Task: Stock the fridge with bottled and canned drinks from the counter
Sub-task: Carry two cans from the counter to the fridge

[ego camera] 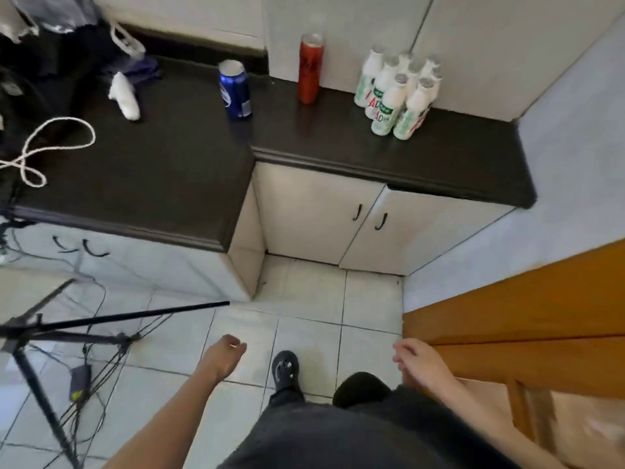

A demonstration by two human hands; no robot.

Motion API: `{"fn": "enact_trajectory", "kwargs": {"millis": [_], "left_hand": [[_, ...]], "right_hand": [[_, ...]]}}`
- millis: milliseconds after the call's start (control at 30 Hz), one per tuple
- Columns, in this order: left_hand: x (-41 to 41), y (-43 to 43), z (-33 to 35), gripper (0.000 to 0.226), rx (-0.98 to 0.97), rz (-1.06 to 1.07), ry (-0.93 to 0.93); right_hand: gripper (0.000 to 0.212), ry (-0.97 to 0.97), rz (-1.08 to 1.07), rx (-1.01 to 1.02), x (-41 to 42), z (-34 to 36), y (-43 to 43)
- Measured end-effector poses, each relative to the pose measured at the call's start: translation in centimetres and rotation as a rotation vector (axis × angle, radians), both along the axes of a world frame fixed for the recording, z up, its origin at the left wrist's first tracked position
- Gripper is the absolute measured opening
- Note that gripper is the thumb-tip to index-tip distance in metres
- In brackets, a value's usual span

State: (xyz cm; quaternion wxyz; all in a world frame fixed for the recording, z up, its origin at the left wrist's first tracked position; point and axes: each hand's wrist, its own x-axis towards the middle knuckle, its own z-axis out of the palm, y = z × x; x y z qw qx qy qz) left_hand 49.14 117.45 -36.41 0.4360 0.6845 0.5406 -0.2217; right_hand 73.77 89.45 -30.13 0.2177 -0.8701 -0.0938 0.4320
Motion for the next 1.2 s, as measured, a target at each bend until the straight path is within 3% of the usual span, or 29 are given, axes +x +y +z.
{"fn": "enact_trajectory", "kwargs": {"millis": [133, 333, 567, 767, 867, 1033, 1200], "left_hand": [[7.4, 4.1, 2.1, 0.032, 0.026, -0.102, -0.090], [16.4, 5.4, 4.9, 0.026, 0.003, -0.089, -0.345], [24.7, 10.1, 7.6, 0.006, 0.128, 0.147, -0.502], [29.3, 15.7, 11.4, 0.013, 0.388, 0.422, -0.660], [30.2, 17.8, 13.0, 0.011, 0.489, 0.566, -0.717], [31.2, 23.1, 14.1, 0.019, 0.658, 0.694, -0.713], [32.5, 29.2, 14.0, 0.052, 0.704, 0.646, -0.647]], "right_hand": [[0.013, 0.003, -0.195, 0.135, 1.4, 1.0, 3.6], [0.012, 0.003, -0.217, 0.210, 7.9, 1.3, 9.2], [0.012, -0.033, -0.039, 0.313, 19.6, 2.3, 19.7], [0.019, -0.056, 0.176, 0.475, 27.5, 6.0, 31.9], [0.016, -0.165, 0.222, 0.558, 29.1, 7.7, 37.4], [0.051, -0.328, 0.132, 0.671, 29.8, 8.9, 45.4], [0.072, -0.451, 0.060, 0.622, 29.9, 8.7, 50.8]]}}
